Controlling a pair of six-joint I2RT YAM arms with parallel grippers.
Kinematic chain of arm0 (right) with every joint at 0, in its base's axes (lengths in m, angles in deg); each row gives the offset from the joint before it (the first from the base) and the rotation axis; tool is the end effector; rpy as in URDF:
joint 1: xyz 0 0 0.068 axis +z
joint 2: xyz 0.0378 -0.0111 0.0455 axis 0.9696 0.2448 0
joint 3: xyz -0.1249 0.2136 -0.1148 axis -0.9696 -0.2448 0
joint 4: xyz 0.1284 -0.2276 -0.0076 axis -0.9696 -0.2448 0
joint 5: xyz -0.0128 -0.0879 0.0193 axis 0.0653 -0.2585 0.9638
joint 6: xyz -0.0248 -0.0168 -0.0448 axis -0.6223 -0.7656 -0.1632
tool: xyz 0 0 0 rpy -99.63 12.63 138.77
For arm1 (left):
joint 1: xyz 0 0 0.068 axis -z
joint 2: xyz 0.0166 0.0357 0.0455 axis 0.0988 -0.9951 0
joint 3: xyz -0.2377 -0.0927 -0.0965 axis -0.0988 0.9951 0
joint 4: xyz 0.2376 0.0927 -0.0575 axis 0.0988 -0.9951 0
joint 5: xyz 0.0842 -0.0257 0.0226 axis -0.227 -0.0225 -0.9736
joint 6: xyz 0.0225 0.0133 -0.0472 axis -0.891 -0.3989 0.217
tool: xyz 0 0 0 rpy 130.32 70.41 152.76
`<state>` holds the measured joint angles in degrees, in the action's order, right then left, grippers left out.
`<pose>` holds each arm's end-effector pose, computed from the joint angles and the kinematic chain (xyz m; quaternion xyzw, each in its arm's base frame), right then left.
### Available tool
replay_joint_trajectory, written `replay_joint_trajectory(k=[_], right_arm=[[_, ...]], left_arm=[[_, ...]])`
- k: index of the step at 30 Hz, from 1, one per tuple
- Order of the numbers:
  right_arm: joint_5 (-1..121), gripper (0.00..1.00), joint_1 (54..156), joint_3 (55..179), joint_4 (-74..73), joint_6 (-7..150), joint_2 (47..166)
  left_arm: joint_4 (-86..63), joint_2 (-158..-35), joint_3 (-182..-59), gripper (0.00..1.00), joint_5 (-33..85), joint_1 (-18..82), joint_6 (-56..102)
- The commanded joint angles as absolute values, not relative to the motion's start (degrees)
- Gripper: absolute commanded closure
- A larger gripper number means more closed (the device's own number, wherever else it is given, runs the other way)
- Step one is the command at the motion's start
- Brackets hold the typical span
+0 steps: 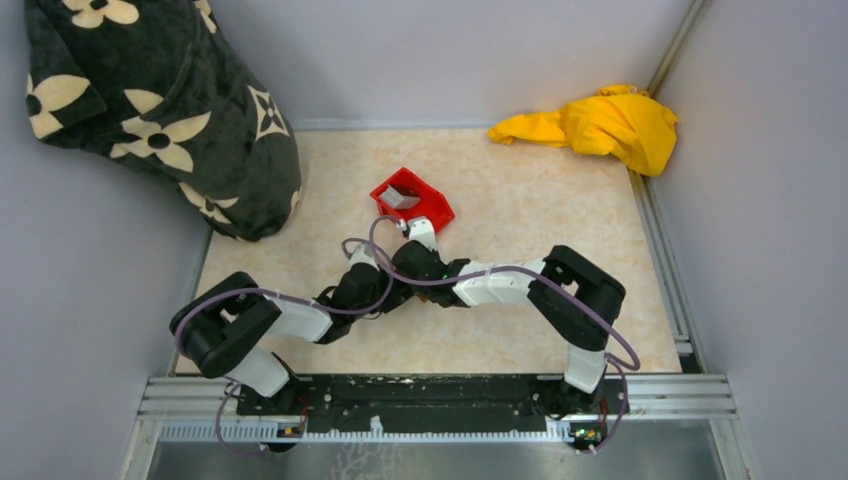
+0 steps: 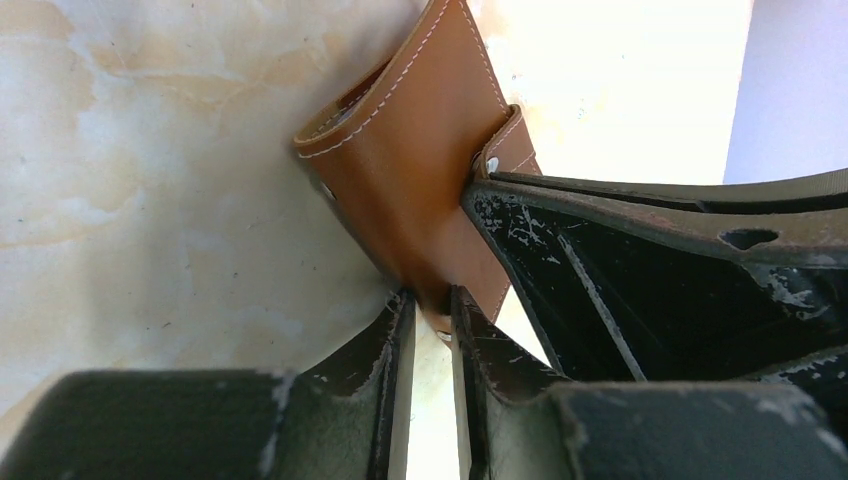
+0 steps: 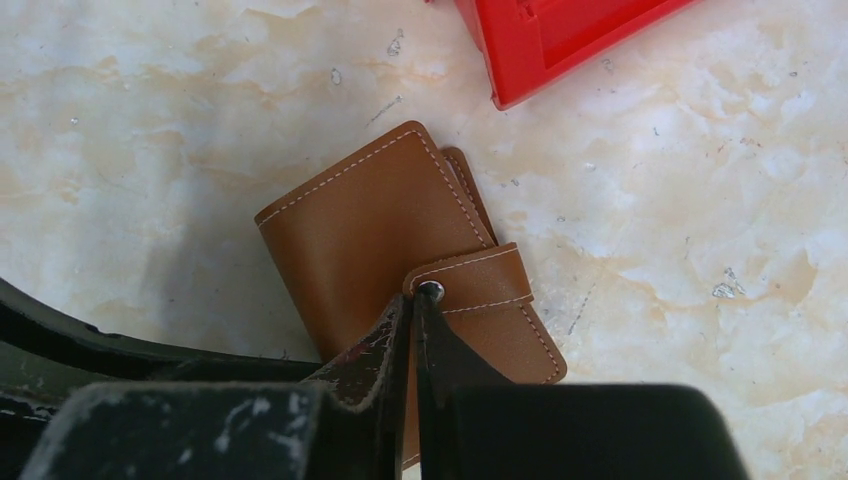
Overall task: Put the credit cards into the card holder
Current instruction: Close the card holder at the center of the board, then reset both arms
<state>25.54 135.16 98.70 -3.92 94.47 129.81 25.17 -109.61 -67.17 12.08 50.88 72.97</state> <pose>0.1991 0.3042 0.1512 -0.1593 0.9051 0.0752 0.3870 0.1776 -0.1736 0.1137 -0.1514 0.8539 -0.3724 0.3305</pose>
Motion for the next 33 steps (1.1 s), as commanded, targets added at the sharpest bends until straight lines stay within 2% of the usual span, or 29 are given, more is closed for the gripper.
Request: replay_joint_trajectory(k=[1,4,6,10,17,28,33], right_arm=[[42.9,0.87,137.7,93.5,-16.5,98.9,134.1],[40.0,0.67,137.7,93.3,-16.7,99.2,129.4],[37.9,0.60,137.7,93.4,-16.7,99.2,126.8],[35.2,0.52,137.6,94.2,-16.3,98.8,122.6],[33.6,0.50,136.2,95.1,-14.5,97.7,116.7],[28.0,0.49,134.2,93.0,-8.0,94.4,108.1],[24.8,0.49,128.7,89.8,-4.8,92.8,106.0]], left_arm=[[23.0,-109.8,-66.5,0.74,11.0,50.2,72.2],[21.3,-107.4,-66.2,0.73,9.9,50.2,71.8],[18.9,-105.1,-66.2,0.72,8.4,50.2,71.4],[13.3,-99.2,-66.1,0.69,5.3,50.2,71.0],[6.9,-90.6,-65.9,0.64,0.6,50.1,69.5],[1.2,-92.6,-69.5,0.63,0.7,50.1,66.2],[-1.2,-92.1,-70.8,0.59,-2.5,50.1,64.2]])
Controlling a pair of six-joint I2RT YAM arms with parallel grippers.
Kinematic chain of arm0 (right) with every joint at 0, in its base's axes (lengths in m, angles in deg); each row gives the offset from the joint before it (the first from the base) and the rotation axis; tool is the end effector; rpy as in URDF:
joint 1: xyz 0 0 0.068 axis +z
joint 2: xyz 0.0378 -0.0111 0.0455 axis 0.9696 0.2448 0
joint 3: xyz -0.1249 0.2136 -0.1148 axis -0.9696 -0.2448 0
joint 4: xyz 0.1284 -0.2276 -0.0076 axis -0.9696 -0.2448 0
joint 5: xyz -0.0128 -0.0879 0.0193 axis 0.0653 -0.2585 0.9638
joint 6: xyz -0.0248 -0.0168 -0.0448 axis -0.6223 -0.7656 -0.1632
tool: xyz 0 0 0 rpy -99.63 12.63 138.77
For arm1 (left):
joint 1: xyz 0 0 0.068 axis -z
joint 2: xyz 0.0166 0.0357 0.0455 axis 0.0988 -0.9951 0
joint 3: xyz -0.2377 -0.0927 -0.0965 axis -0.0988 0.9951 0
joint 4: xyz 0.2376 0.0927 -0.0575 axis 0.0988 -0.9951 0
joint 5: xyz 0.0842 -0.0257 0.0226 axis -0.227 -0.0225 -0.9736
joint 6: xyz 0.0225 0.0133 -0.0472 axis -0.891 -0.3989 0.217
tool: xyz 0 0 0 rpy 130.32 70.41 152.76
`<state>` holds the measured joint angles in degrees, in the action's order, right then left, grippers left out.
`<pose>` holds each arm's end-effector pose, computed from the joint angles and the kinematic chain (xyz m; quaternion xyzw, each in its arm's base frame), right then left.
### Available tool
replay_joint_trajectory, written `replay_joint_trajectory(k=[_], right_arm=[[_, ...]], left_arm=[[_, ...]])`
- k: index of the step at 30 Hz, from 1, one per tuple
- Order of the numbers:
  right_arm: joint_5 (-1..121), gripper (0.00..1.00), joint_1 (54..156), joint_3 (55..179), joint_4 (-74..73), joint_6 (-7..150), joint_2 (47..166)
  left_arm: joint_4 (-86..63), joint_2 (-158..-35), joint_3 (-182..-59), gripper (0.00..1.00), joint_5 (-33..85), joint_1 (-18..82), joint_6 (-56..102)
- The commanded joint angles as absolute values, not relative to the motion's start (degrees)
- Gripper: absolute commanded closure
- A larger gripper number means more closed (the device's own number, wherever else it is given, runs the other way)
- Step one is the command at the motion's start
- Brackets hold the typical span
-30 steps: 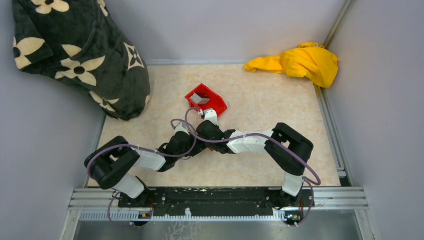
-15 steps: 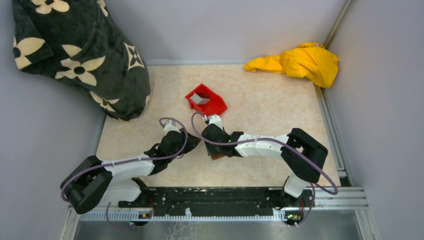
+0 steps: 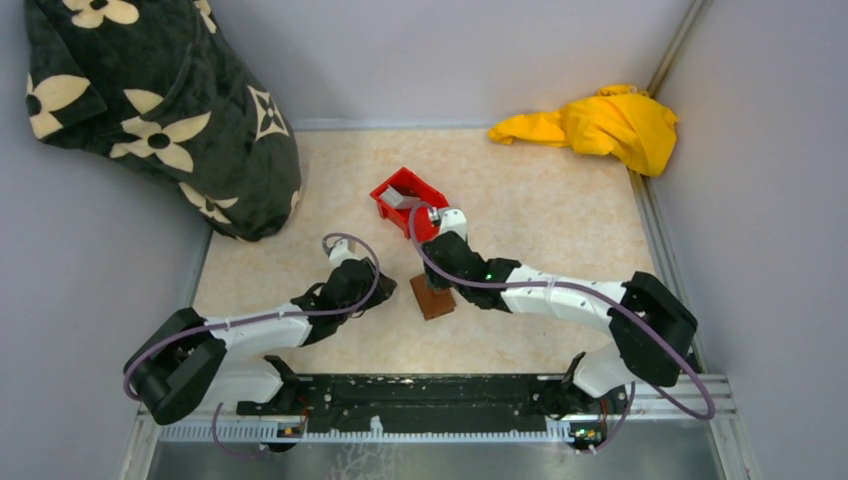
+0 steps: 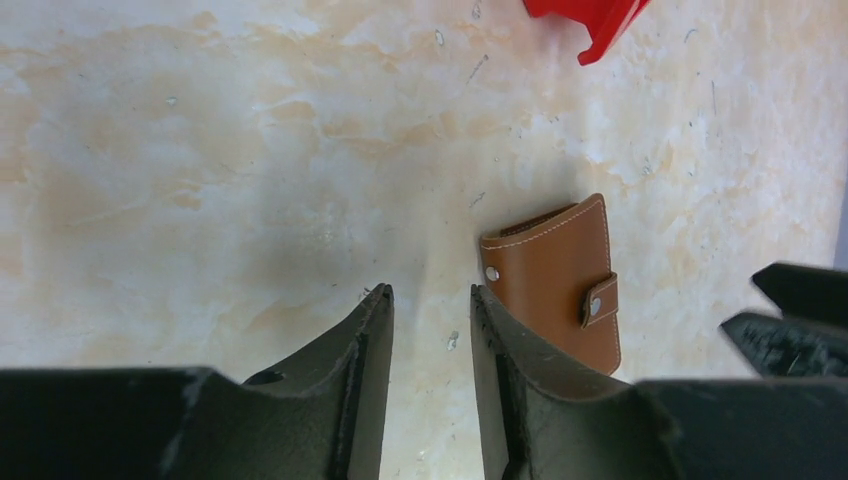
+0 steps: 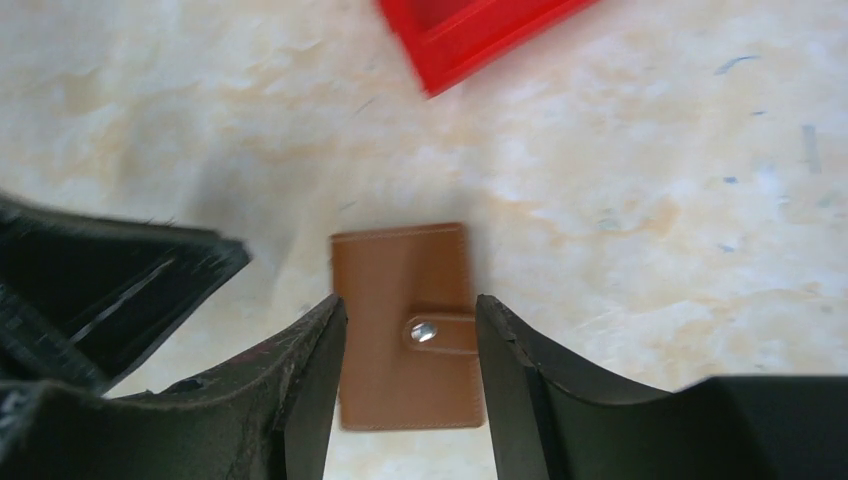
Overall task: Put the credit cards into the card holder
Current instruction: Reset both arms
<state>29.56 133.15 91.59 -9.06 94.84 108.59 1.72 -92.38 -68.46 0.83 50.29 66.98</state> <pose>0.1767 0.2500 0.2236 -0.1328 0.8878 0.1480 0.4151 0.1661 -0.1492 0.1483 -0.1548 0.8676 -0.2642 0.3919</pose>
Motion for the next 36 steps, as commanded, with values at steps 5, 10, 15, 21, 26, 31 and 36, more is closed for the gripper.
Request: replay_joint_trajectory(k=[5,10,15,21,26,31,36], right_arm=[[20.7,0.33,122.0,86.9,-1.5,91.1,103.8],[14.3,0.19,119.8,87.9,-4.0,89.6,104.9],[11.1,0.11,119.8,89.9,-8.8,91.3,107.3],[10.9,0.10,119.8,87.4,-7.3,92.1,105.3],[10.3,0.09,119.8,86.9,-7.3,92.3,104.2],[9.5,0.08,119.8,86.6,-7.3,93.3,103.5],[10.4,0.13,119.8,84.4,-4.3,92.3,101.1]], left_arm=[[-6.3,-92.5,-75.1,0.39,-8.7,50.1,61.3],[-10.9,-93.9,-80.3,0.18,-19.3,50.0,57.5],[-8.3,-94.6,-81.4,0.00,-26.5,49.0,51.9],[-3.2,-96.4,-80.4,0.00,-28.8,47.0,43.5],[0.1,-96.8,-79.1,0.00,-28.3,45.8,39.2],[2.2,-96.2,-77.8,0.00,-26.6,44.5,39.0],[1.8,-96.5,-77.6,0.00,-26.6,44.3,39.8]])
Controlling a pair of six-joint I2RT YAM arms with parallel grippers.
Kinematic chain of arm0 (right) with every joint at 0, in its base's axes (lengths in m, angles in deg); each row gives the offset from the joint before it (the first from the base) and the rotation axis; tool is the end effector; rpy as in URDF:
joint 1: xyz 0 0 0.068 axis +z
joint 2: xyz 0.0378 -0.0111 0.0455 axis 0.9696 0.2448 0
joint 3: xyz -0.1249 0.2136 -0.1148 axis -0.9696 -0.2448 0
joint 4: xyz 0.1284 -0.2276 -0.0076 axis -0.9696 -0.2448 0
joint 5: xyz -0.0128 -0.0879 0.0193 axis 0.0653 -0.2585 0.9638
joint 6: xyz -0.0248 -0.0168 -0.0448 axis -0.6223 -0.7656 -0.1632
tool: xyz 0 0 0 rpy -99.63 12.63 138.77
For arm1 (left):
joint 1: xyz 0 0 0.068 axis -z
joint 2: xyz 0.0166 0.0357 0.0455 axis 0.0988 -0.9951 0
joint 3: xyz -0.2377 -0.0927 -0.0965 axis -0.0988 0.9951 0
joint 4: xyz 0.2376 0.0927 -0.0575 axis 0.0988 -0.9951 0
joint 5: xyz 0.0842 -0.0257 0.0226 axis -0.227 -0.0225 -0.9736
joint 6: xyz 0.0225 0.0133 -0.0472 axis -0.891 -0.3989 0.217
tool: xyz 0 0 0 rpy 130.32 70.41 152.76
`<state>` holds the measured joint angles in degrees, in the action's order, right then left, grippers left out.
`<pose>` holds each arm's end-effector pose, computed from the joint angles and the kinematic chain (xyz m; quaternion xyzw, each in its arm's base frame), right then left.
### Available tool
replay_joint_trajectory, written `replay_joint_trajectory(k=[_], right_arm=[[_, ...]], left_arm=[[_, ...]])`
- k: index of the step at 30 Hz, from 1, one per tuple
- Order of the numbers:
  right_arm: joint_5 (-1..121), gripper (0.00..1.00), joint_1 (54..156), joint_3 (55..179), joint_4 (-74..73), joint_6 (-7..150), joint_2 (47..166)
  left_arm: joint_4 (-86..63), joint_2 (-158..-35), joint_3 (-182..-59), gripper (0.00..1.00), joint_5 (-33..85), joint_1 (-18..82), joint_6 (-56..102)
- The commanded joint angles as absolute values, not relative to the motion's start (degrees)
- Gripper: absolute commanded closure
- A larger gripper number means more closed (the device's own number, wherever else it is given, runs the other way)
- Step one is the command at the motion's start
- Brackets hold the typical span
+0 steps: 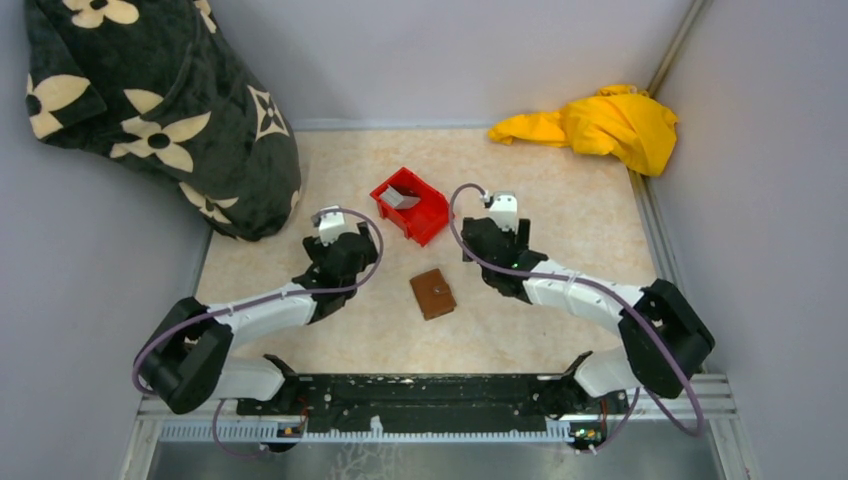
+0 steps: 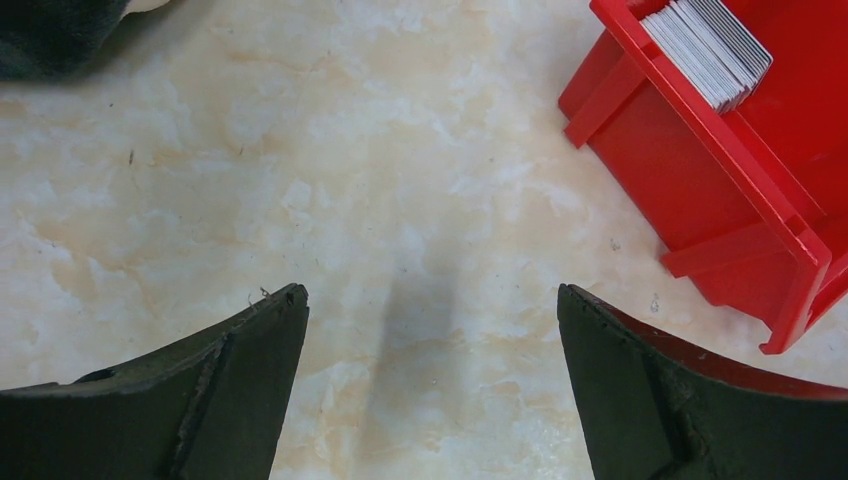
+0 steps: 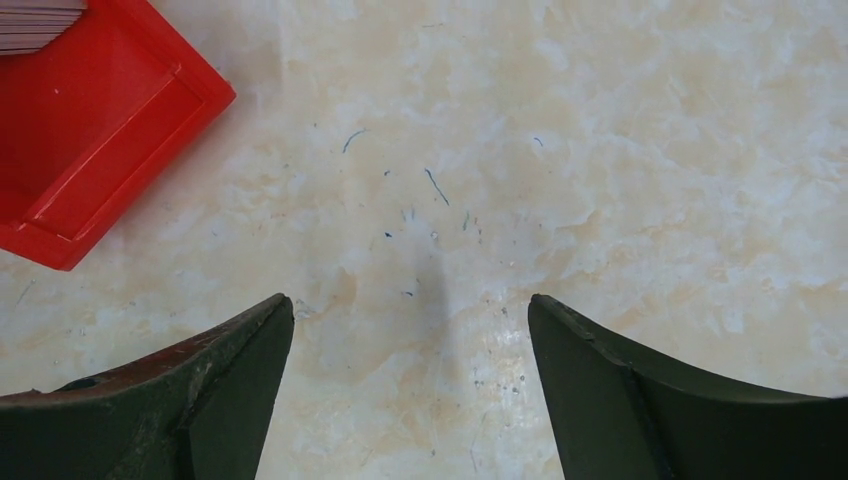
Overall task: Put the credit cards into the card holder
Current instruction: Reset both arms
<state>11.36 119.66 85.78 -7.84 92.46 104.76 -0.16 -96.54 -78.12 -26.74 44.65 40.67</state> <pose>0.2183 0.1772 0.2155 0.0190 0.8683 -0.0382 0.4942 0.2112 -0.1386 0.1842 -0.1187 0.8203 0.0210 0.5591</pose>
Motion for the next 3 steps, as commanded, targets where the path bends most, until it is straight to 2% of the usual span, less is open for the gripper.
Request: replay_joint_trajectory(k=[1,3], right_arm=[[10.4,0.12,119.8,84.0,-3.7,92.4,100.5],[10.0,0.09,119.8,82.7,-1.9,92.2,99.1]], left_arm=[[1.7,-96.6,-77.6,0.00,-26.6,44.2,39.9],[1.5,-96.6,-77.7,0.00,-26.7,44.1,40.1]])
